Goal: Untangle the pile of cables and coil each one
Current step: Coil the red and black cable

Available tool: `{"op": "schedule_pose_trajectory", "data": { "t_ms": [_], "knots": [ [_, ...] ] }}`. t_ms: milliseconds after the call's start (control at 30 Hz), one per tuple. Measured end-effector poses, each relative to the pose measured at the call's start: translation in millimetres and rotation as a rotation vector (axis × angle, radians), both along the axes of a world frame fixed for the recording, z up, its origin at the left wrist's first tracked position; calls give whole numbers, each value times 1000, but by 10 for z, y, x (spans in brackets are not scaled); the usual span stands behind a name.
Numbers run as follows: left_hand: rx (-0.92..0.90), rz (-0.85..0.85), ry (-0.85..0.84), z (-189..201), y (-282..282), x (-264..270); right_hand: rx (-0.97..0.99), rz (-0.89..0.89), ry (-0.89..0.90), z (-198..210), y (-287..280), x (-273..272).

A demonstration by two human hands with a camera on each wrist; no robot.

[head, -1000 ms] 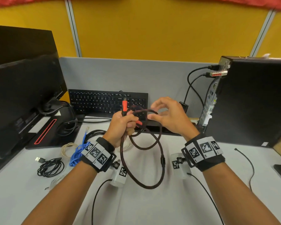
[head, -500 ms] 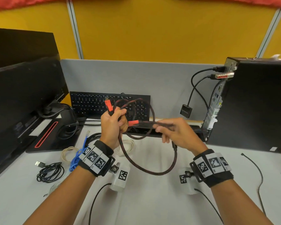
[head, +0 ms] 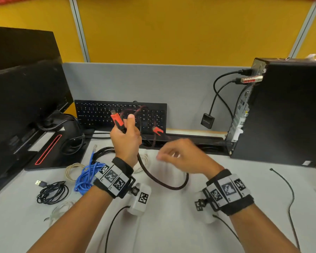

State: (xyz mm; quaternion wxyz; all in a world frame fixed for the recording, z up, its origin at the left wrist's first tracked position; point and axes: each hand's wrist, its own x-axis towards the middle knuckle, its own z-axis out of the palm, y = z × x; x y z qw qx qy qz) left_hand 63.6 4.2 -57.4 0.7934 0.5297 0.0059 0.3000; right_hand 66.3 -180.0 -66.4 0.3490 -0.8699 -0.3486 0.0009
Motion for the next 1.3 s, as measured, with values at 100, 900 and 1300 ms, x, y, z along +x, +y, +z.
{"op": "schedule_pose_trajectory", "data": {
  "t_ms": [100,900,1300],
  "knots": [
    [21,-37,-36,19,-52,-20,-16,227,187,-55,224,-112],
    [49,33,-130,316,326,-108,776,-336,167,-165,-553,380],
    [48,-58,-134,317,22,-188,45,-335,155,-50,-305,341]
  ]
}}
